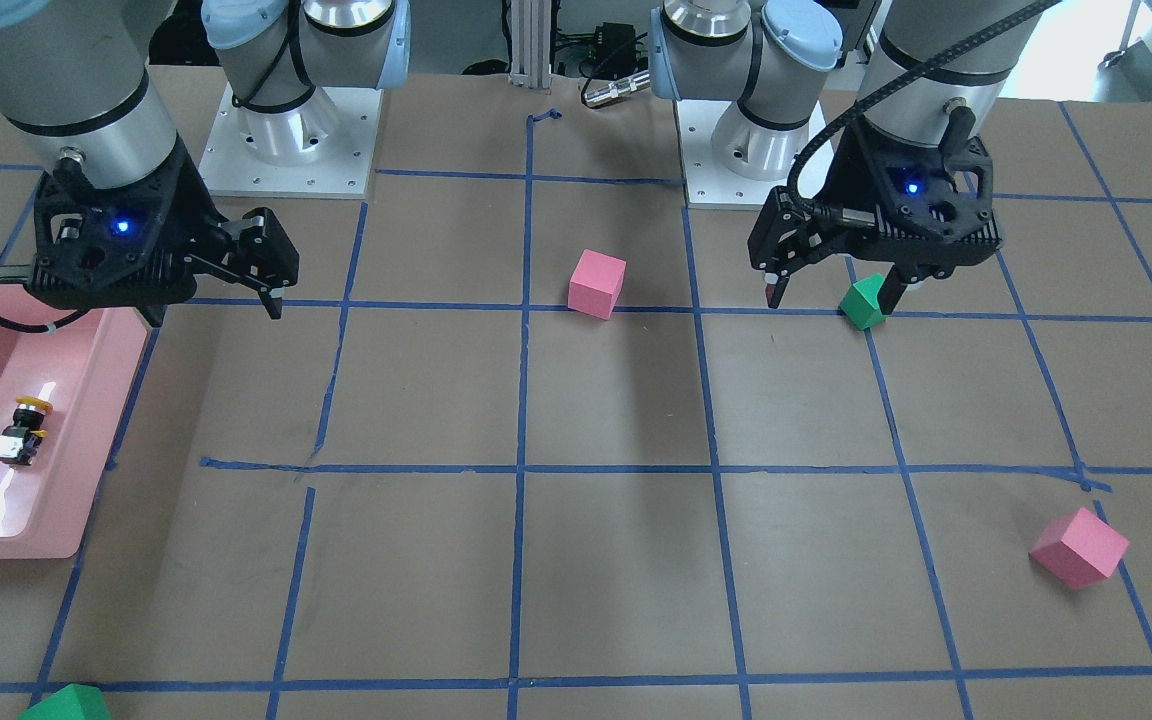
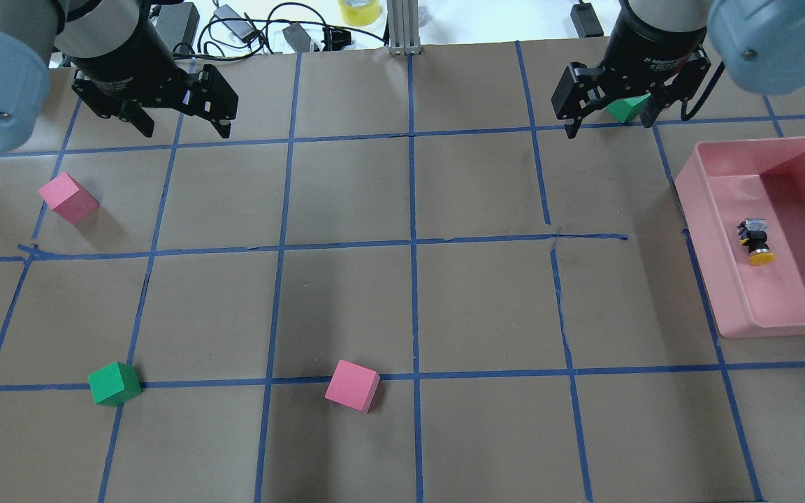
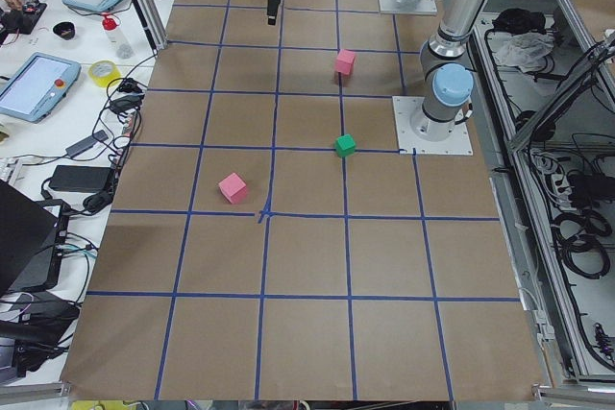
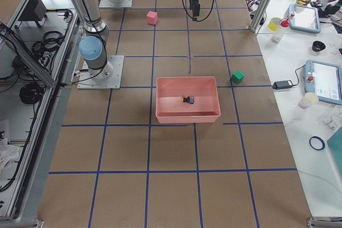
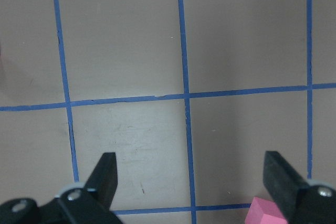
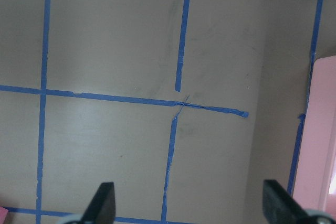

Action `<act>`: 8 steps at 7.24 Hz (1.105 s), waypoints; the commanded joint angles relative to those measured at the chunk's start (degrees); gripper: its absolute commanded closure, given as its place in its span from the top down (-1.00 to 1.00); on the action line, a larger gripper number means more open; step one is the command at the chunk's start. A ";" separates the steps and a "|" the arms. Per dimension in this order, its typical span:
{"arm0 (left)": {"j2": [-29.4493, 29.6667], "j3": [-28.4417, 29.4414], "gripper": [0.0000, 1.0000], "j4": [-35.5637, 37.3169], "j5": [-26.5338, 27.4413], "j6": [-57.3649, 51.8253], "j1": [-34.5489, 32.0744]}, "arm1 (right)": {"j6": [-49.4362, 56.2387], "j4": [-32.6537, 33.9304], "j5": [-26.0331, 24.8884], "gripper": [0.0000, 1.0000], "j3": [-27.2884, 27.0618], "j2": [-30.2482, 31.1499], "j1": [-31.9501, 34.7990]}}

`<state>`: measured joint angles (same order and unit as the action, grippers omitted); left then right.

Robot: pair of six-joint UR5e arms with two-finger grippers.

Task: Align button upright
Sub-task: 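Move the right gripper over the pink bin toward the button switch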

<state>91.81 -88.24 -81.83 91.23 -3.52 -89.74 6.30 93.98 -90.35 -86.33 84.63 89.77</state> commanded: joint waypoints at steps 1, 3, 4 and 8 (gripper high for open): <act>0.03 0.00 1.00 0.00 0.00 0.00 0.00 | 0.02 -0.02 0.00 1.00 -0.07 0.01 -0.82; 0.03 0.00 1.00 0.00 0.00 0.00 0.00 | 1.34 0.07 -0.09 1.00 -0.25 -0.26 -3.71; 0.03 0.00 1.00 0.00 0.00 0.00 0.00 | 1.26 -0.28 -0.01 1.00 -0.33 -0.35 -7.20; -0.06 0.00 1.00 0.00 0.00 0.00 0.09 | 4.04 -0.03 -2.36 1.00 -3.04 -0.78 -23.73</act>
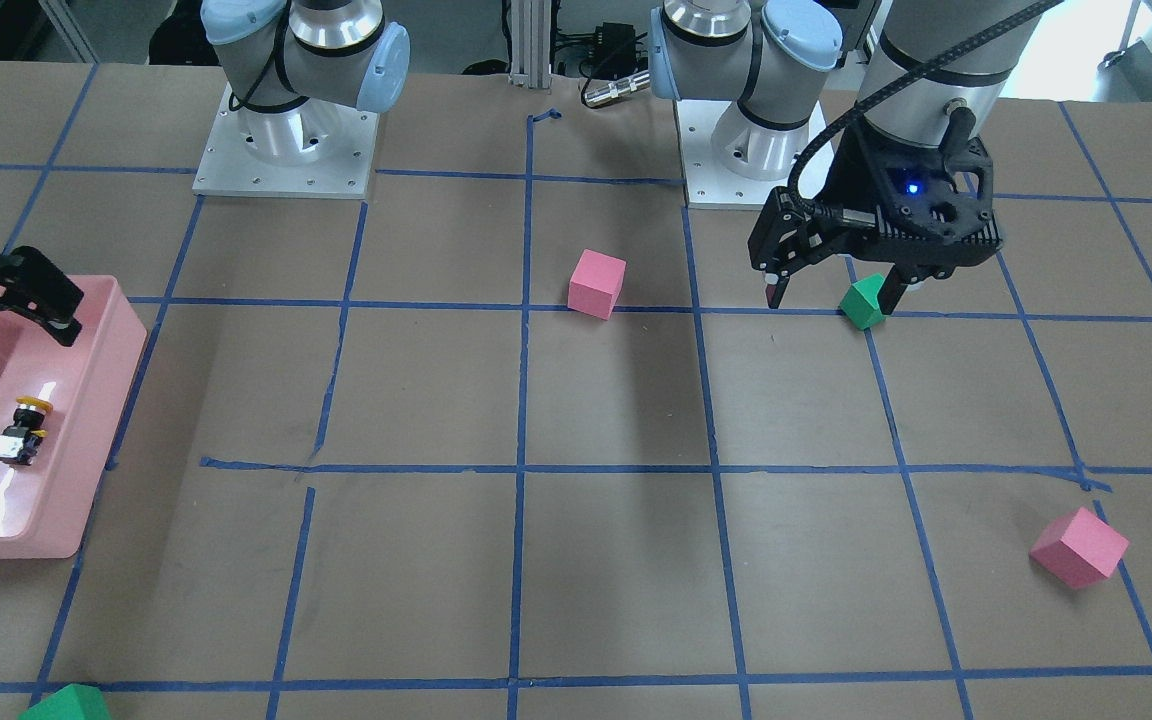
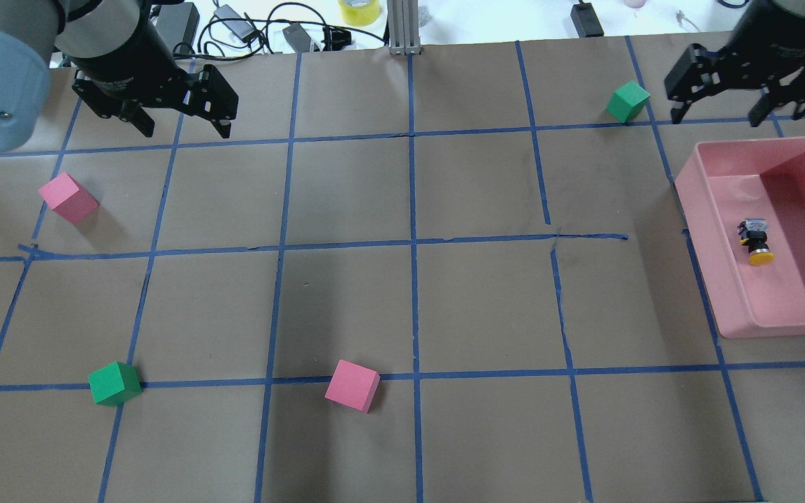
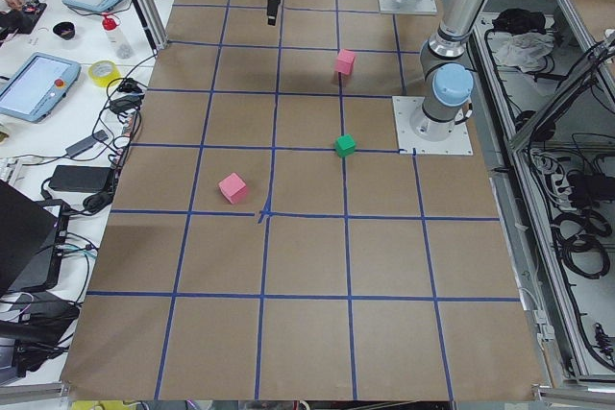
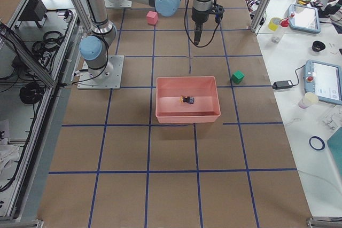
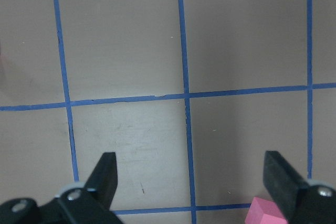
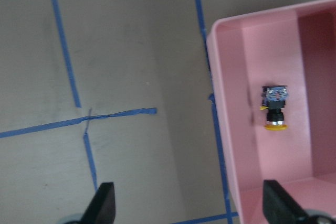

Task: Align button upright
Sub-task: 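Lower the right gripper into the bin and grasp the yellow-capped button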

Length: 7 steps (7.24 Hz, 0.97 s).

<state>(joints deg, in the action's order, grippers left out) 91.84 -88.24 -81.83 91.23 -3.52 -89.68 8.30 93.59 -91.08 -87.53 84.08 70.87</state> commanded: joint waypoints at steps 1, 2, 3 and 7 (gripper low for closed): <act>0.01 0.00 1.00 0.00 0.00 -0.09 0.03 | 4.07 2.54 -3.38 1.00 -4.90 -1.36 -6.43; 0.01 0.00 1.00 0.00 0.09 -0.09 0.03 | 4.18 10.31 -6.19 1.00 -7.02 -2.24 -9.05; 0.01 0.00 1.00 0.00 0.09 -0.09 0.03 | 4.70 12.04 -6.91 1.00 -9.57 -4.34 -10.56; 0.01 0.00 1.00 0.00 0.00 -0.09 0.03 | 4.88 13.10 -6.65 1.00 -14.77 -6.82 -10.75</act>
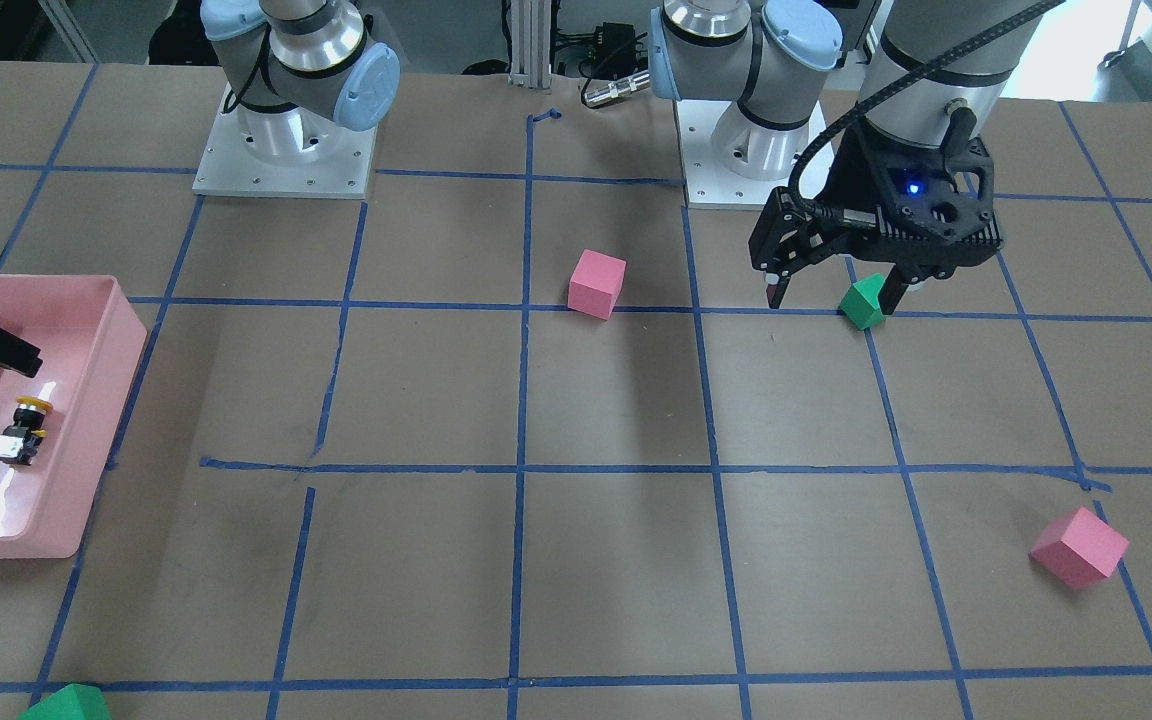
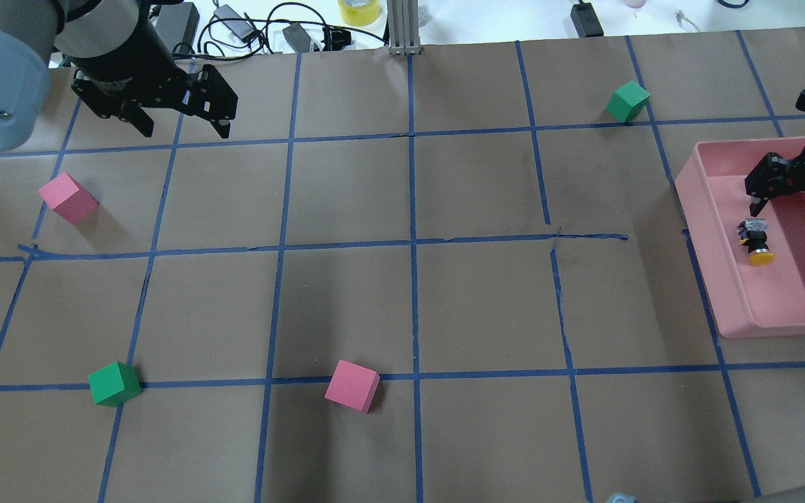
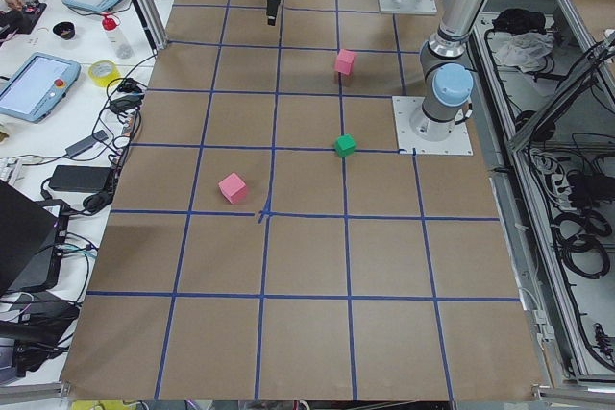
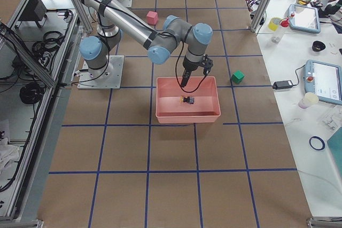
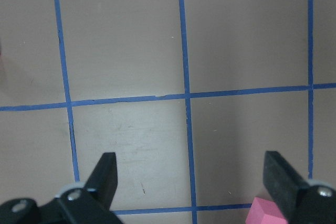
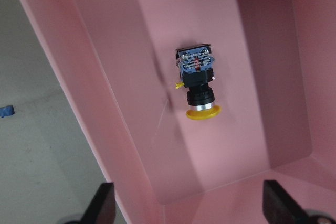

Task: Align button upright
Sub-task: 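Lower the right gripper into the bin and grasp the yellow-capped button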

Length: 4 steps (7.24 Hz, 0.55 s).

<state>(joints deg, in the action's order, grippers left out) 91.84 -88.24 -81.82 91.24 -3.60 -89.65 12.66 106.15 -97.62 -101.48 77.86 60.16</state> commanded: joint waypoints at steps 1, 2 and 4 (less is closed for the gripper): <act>0.00 0.00 1.00 0.00 0.08 0.00 0.00 | 0.61 4.29 -0.55 1.00 -1.61 -1.83 -0.13; 0.00 0.00 1.00 0.00 -0.01 0.00 0.00 | 3.13 8.77 -0.56 1.00 -3.19 -2.71 -1.18; 0.00 0.00 1.00 0.00 0.08 0.00 0.00 | 7.26 11.26 0.32 1.00 -4.34 -6.04 -4.00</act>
<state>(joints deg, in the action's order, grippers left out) 91.85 -88.24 -81.83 91.26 -3.60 -89.65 17.19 115.50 -97.53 -105.16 74.04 57.41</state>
